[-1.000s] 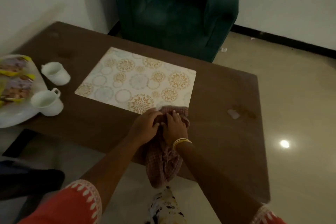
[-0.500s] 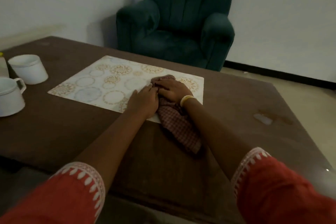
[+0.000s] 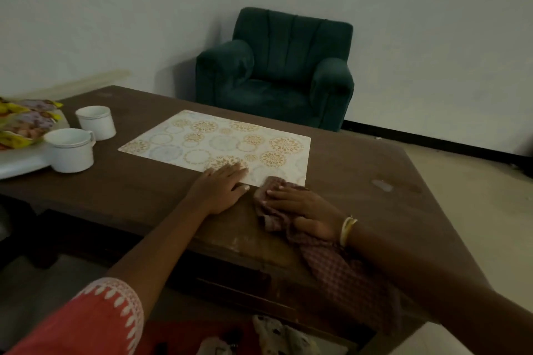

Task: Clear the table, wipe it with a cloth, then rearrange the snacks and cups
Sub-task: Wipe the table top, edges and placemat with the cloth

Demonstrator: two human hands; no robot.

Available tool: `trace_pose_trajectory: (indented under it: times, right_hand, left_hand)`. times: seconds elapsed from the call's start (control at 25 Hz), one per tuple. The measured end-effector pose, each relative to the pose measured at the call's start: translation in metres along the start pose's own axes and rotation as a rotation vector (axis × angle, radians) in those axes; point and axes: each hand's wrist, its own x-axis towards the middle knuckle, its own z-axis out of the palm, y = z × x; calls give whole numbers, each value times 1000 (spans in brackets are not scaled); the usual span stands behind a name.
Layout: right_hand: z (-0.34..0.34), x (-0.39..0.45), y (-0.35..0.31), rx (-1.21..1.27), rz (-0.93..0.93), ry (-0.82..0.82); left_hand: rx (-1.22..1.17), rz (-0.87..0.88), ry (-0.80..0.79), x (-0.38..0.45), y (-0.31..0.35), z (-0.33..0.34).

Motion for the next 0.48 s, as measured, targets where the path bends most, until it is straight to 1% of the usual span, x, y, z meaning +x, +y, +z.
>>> trace_pose_trajectory:
  times: [0.04, 0.08, 0.12, 0.2, 0.24, 0.28, 0.32, 0.36, 0.4, 0.48]
  right_hand:
    - [-8, -14, 10, -7, 40, 11]
    - [-14, -22, 23, -30, 124, 11]
    - [-19, -23, 36, -77, 244, 5]
    - [-23, -9, 65, -149, 562, -8]
    - [-21, 2, 72, -141, 711, 15]
    - [-19, 14, 73, -117, 812, 54]
    - [-17, 24, 66, -103, 850, 70]
    - [-14, 30, 53, -118, 824, 56]
    - [-11, 32, 34, -139, 731, 43]
    - [-4, 18, -4, -147, 460, -6]
  left_hand:
    - [20, -3, -30, -1, 2, 0]
    - [34, -4, -48, -3, 4, 0]
    - [47, -6, -50, -3, 5, -2]
    - [26, -19, -46, -3, 5, -4]
    - [17, -24, -38, -4, 5, -4]
    - [21, -27, -22, -5, 6, -3]
    - [41, -18, -1, -6, 8, -2]
    - [67, 5, 30, -7, 10, -3]
    - [89, 35, 75, -9, 12, -4]
    - [75, 101, 168, -10, 18, -7]
